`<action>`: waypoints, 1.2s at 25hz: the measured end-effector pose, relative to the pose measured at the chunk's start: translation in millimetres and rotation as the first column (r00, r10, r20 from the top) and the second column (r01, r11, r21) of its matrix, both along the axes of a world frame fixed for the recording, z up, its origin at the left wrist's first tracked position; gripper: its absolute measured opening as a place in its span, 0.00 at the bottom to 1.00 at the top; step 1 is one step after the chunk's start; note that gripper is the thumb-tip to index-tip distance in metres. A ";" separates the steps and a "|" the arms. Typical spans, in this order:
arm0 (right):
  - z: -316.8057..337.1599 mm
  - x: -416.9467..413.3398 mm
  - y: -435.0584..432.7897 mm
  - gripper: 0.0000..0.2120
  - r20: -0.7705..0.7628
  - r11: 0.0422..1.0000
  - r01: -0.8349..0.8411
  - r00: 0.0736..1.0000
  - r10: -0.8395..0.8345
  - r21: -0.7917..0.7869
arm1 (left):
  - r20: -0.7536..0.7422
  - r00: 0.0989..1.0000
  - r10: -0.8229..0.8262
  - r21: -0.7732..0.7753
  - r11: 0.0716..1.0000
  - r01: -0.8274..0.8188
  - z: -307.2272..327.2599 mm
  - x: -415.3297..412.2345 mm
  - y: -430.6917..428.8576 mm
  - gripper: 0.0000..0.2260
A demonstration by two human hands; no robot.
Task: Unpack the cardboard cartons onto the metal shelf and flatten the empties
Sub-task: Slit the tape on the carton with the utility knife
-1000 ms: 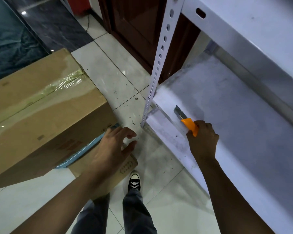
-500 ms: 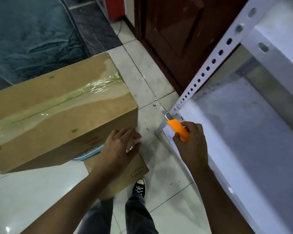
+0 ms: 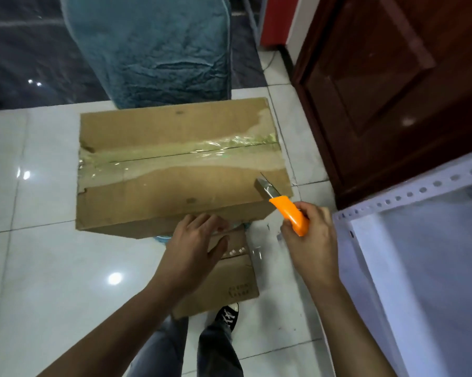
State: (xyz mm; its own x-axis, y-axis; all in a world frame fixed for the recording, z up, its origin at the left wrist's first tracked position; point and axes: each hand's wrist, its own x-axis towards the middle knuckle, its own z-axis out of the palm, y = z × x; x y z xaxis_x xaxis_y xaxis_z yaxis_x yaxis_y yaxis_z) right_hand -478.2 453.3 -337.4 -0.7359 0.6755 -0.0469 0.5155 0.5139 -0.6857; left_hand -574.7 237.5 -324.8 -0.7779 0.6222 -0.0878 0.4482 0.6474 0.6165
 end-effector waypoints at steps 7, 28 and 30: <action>2.0 -59.3 -37.1 0.18 -0.052 0.980 -0.198 0.979 0.198 0.004 | -0.005 0.989 0.148 -0.031 0.988 -0.149 -9.9 -21.4 -52.4 0.08; 20.6 -236.3 -111.2 0.16 0.013 0.801 -0.599 0.801 0.599 0.004 | -0.246 0.935 0.254 -0.143 0.945 -0.294 -48.4 -119.0 -102.6 0.22; 19.2 -252.2 -114.3 0.15 0.048 0.773 -0.634 0.772 0.634 -0.021 | -0.255 0.937 0.237 -0.171 0.943 -0.285 -56.3 -122.7 -106.1 0.24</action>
State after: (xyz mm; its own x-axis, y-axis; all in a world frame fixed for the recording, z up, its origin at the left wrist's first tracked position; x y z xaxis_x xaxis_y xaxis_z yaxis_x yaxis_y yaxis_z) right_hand -730.5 339.0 -318.2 -0.9937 0.0562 -0.0967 0.1068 0.7338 -0.6710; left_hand -697.4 131.4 -381.1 -0.9243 0.3816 0.0082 0.3585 0.8605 0.3620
